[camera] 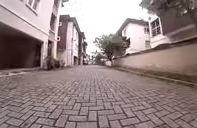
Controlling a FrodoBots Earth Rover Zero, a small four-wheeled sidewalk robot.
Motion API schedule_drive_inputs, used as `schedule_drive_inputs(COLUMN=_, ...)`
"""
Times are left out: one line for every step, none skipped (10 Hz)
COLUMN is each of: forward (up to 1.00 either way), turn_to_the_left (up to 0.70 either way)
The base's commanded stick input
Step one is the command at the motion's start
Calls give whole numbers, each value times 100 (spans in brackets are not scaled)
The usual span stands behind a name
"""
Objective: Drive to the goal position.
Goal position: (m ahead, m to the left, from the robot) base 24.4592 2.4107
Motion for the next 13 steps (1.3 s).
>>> schedule_drive_inputs(forward=70, turn_to_the_left=0)
schedule_drive_inputs(forward=70, turn_to_the_left=0)
schedule_drive_inputs(forward=70, turn_to_the_left=0)
schedule_drive_inputs(forward=70, turn_to_the_left=0)
schedule_drive_inputs(forward=70, turn_to_the_left=0)
schedule_drive_inputs(forward=70, turn_to_the_left=0)
schedule_drive_inputs(forward=70, turn_to_the_left=0)
schedule_drive_inputs(forward=70, turn_to_the_left=0)
schedule_drive_inputs(forward=70, turn_to_the_left=0)
schedule_drive_inputs(forward=70, turn_to_the_left=0)
schedule_drive_inputs(forward=70, turn_to_the_left=0)
schedule_drive_inputs(forward=70, turn_to_the_left=0)
schedule_drive_inputs(forward=70, turn_to_the_left=0)
